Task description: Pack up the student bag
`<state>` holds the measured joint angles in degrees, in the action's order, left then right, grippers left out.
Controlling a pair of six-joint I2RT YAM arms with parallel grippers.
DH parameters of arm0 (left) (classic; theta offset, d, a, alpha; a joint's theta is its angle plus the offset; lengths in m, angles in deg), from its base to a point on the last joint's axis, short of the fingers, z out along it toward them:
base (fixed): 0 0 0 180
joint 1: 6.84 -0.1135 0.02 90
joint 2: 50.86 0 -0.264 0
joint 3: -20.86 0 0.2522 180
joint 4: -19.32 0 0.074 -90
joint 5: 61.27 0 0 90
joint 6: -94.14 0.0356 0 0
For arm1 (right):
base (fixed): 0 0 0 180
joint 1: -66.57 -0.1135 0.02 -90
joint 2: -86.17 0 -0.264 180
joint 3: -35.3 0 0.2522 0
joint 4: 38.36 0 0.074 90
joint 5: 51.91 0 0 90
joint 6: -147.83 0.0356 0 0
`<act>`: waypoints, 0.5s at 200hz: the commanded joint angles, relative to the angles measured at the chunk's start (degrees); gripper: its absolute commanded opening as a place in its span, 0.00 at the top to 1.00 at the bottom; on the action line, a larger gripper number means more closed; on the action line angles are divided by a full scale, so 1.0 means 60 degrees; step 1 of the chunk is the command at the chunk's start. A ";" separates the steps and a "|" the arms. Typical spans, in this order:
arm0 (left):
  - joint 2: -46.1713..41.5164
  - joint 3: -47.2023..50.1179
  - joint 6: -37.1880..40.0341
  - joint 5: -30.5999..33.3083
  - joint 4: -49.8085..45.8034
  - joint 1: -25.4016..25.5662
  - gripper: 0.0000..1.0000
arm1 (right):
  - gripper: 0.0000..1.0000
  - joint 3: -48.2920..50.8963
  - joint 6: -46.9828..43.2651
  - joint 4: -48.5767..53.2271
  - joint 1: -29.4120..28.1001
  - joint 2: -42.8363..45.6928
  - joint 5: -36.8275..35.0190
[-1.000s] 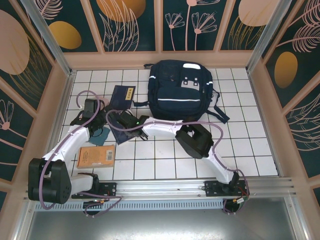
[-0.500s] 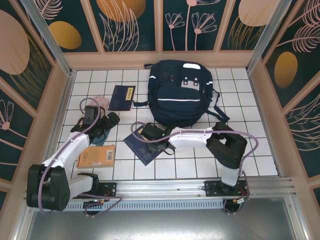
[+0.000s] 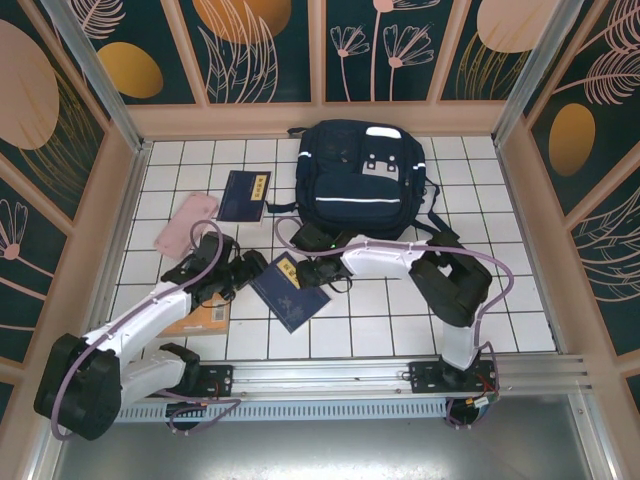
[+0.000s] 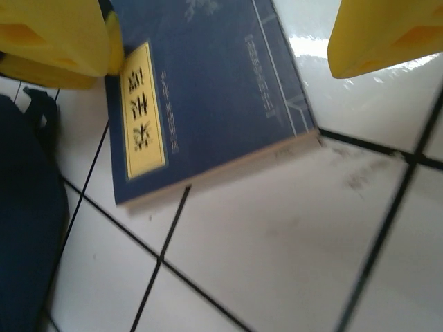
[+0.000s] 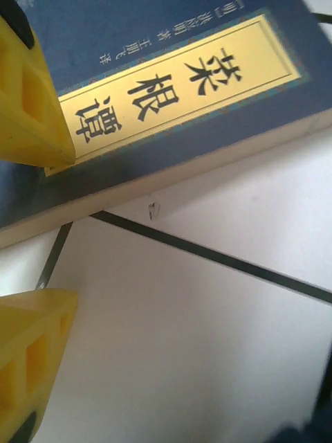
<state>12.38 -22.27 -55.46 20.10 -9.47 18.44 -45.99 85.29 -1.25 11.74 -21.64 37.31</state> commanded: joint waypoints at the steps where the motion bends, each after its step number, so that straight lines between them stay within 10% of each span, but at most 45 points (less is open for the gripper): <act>1: 0.0165 0.0221 -0.0858 -0.0138 0.0476 0.0420 0.21 | 0.55 0.0005 0.0062 -0.0035 -0.0008 -0.0181 0.0345; 100: 0.0987 0.1141 -0.0907 -0.0957 0.1582 0.0680 0.33 | 0.66 0.1042 0.0747 -0.0589 0.0224 -0.0408 0.0883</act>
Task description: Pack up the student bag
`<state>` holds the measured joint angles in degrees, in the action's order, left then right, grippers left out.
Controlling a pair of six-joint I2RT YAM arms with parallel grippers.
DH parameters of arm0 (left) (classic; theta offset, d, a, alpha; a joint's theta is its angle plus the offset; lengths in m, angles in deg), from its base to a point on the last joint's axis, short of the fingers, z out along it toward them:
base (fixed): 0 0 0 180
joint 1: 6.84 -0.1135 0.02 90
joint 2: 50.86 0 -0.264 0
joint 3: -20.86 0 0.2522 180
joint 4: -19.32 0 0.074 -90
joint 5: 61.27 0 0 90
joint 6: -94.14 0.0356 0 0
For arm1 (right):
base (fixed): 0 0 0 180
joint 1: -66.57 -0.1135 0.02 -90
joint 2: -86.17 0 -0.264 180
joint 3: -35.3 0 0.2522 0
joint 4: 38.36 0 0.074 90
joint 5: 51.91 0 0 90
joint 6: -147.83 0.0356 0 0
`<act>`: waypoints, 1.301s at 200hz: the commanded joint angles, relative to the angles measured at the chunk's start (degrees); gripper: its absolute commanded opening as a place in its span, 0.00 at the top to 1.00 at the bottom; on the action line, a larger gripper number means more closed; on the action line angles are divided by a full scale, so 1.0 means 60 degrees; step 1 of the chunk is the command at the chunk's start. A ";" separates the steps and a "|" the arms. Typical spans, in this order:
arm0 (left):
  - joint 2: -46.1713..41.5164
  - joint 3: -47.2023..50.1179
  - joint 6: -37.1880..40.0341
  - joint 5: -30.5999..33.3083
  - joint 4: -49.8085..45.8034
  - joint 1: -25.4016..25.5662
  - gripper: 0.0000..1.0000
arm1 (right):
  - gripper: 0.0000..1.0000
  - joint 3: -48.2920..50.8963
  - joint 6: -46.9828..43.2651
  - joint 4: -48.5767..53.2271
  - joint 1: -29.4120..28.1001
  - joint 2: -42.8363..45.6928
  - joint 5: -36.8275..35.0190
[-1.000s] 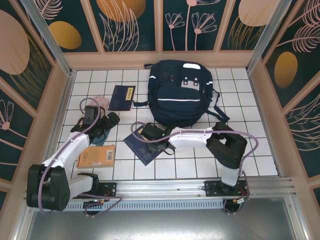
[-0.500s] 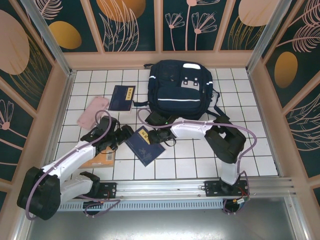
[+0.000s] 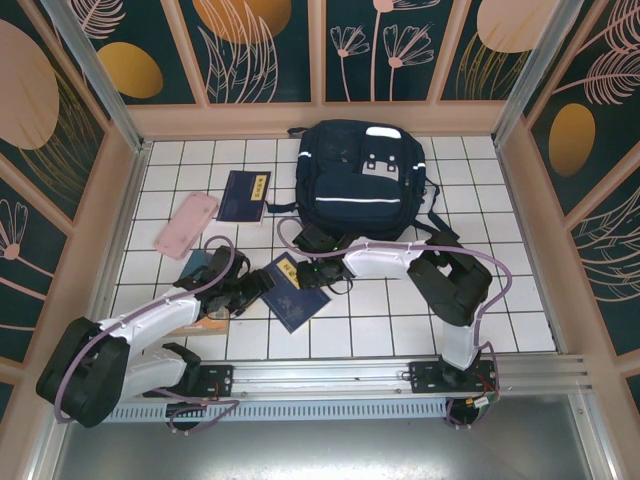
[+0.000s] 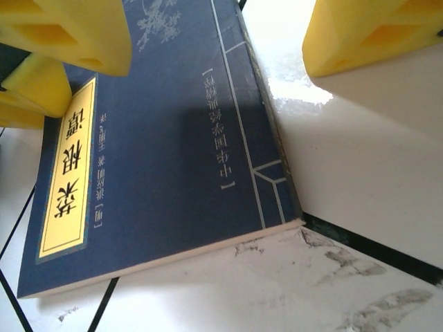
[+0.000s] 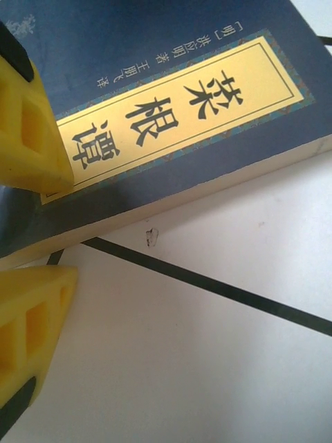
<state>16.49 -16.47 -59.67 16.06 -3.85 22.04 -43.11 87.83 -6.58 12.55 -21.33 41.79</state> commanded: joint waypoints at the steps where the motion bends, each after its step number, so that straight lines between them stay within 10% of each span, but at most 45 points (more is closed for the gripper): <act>1: 0.0303 0.0177 -0.0204 -0.0302 0.0667 0.0079 0.33 | 0.66 0.0570 0.0321 0.0289 0.0093 -0.0456 0.0147; 42: 0.0679 0.0133 -0.0155 -0.0744 0.1563 0.0079 0.52 | 0.67 0.0728 0.0369 0.0059 0.0141 -0.0437 0.0444; 152: 0.0244 0.0484 -0.0746 -0.2237 0.4443 0.0092 0.57 | 0.69 0.0983 0.0550 -0.0508 0.0327 -0.0227 0.1292; 198: 0.0393 0.0351 -0.0488 -0.1813 0.3808 0.0091 0.83 | 0.67 0.1105 0.0680 -0.0714 0.0516 0.0181 0.1481; 260: -0.0898 -0.1241 0.0333 -0.0648 0.2946 0.0091 0.96 | 0.31 0.2389 0.1471 -0.2638 0.2091 0.3315 0.2622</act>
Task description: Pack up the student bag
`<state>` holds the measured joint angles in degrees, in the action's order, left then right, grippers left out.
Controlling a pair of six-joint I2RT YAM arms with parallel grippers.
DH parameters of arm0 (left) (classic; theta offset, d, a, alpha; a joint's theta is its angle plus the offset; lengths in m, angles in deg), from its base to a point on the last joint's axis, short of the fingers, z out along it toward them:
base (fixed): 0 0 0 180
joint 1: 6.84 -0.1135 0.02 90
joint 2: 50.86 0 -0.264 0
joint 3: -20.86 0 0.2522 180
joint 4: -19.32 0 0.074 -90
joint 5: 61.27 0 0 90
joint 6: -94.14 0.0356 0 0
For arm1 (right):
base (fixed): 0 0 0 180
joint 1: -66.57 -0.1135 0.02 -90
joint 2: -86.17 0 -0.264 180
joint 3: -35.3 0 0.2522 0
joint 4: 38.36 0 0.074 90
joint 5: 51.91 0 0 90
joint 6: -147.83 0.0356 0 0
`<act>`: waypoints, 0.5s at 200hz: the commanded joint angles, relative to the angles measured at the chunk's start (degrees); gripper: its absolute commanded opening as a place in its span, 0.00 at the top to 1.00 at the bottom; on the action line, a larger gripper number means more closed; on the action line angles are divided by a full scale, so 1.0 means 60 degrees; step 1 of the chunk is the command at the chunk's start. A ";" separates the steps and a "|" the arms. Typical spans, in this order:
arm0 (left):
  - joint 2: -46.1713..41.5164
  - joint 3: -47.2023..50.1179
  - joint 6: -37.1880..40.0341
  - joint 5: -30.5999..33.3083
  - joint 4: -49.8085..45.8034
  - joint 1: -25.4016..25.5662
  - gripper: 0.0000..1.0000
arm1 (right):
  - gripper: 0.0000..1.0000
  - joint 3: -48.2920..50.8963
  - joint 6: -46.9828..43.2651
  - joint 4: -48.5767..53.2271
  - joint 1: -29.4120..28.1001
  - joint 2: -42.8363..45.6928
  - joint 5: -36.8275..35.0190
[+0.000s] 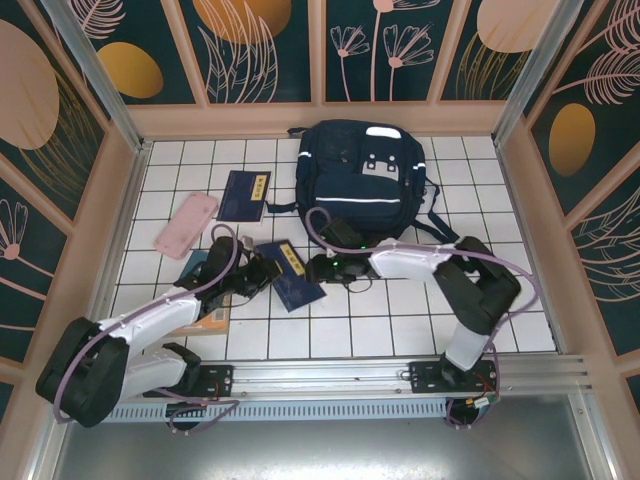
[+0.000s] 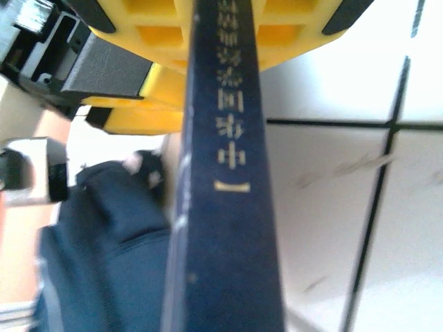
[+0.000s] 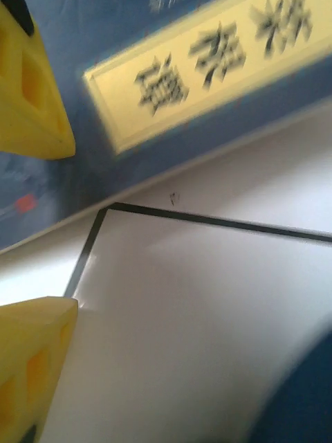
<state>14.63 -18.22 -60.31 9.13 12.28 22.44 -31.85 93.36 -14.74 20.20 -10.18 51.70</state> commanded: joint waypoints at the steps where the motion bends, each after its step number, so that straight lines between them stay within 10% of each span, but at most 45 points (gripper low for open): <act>1: -0.0596 -0.0987 0.0441 0.0517 0.0272 0.0026 0.96 | 0.31 0.0538 0.0566 -0.1330 0.0859 0.1507 0.1022; 65: 0.0294 -0.3055 -0.0155 0.0234 0.2365 0.0013 0.98 | 0.02 0.1305 0.2282 -0.4451 0.2941 0.3486 0.3961; 100: 0.0975 -0.3778 -0.0989 -0.0156 0.3800 0.0006 0.97 | 0.01 0.1196 0.3123 -0.4920 0.3158 0.3398 0.4340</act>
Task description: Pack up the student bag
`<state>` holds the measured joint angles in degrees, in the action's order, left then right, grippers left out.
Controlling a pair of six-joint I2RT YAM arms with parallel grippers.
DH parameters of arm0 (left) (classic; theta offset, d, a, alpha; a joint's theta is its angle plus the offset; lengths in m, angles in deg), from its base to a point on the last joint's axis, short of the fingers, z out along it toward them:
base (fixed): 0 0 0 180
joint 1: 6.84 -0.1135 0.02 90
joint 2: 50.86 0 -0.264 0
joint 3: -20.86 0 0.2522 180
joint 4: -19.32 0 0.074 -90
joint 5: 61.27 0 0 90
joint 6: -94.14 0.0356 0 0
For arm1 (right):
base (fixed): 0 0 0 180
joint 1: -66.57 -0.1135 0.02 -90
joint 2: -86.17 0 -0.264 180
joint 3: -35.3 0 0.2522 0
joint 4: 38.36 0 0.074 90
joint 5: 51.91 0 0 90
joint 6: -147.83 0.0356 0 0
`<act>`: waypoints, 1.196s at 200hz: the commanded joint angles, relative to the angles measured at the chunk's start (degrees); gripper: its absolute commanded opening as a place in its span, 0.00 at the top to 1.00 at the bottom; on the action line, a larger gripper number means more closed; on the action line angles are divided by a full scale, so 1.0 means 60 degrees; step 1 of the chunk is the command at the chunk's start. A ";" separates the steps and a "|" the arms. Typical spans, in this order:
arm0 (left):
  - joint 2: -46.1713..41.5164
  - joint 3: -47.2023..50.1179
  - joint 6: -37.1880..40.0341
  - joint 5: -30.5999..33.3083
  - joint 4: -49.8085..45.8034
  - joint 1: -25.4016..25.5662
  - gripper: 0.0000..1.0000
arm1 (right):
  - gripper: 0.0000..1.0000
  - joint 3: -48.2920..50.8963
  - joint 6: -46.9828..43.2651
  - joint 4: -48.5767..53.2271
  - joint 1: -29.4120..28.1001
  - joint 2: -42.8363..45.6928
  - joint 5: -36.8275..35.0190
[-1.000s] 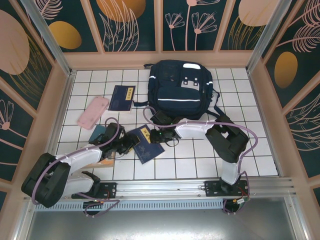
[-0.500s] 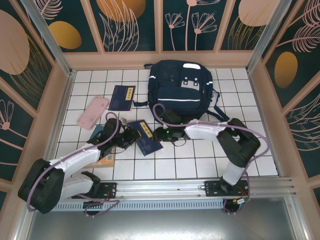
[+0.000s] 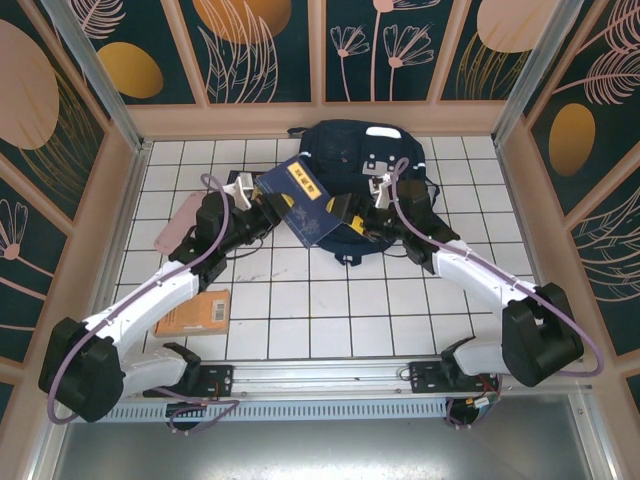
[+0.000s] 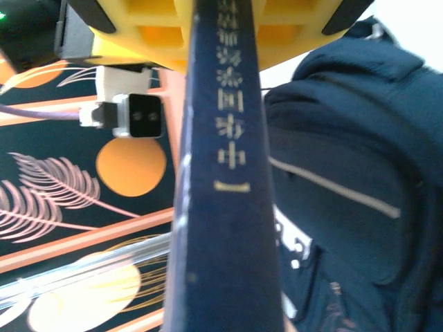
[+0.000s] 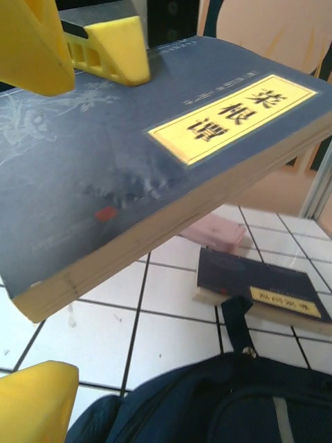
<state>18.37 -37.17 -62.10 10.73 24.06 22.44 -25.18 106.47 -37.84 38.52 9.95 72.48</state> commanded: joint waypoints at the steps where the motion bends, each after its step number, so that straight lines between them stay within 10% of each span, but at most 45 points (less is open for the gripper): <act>1: 0.0369 -0.0634 -0.0722 -0.0432 0.1867 0.0009 0.97 | 0.01 0.0091 0.0986 -0.1124 0.0120 0.0038 0.0890; 34: 0.0771 -0.0781 -0.1563 -0.0496 0.3079 0.0009 0.96 | 0.03 0.0318 0.3759 -0.4760 0.0082 -0.0300 0.1121; 105: 0.1037 -0.0854 -0.2070 -0.0251 0.3379 0.0010 0.94 | 0.39 0.0849 0.4988 -0.5955 0.0160 0.0175 -0.0011; 150: 0.1047 -0.0999 -0.1686 -0.0325 0.2254 0.0013 0.79 | 0.87 0.0159 0.3950 -0.2770 0.0266 0.0658 -0.1045; 193: 0.1402 -0.1660 0.0289 0.0237 -0.1286 0.0053 0.32 | 0.94 -0.0658 0.1752 0.1018 0.0502 0.1509 -0.3028; 239: 0.2761 -0.3091 0.3356 0.0751 -0.3768 0.0720 0.28 | 0.94 -0.0895 0.0143 0.3741 0.1303 0.2255 -0.4566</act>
<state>31.22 -50.51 -55.43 12.37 12.87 24.23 -28.40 115.00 -26.38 43.96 20.20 52.31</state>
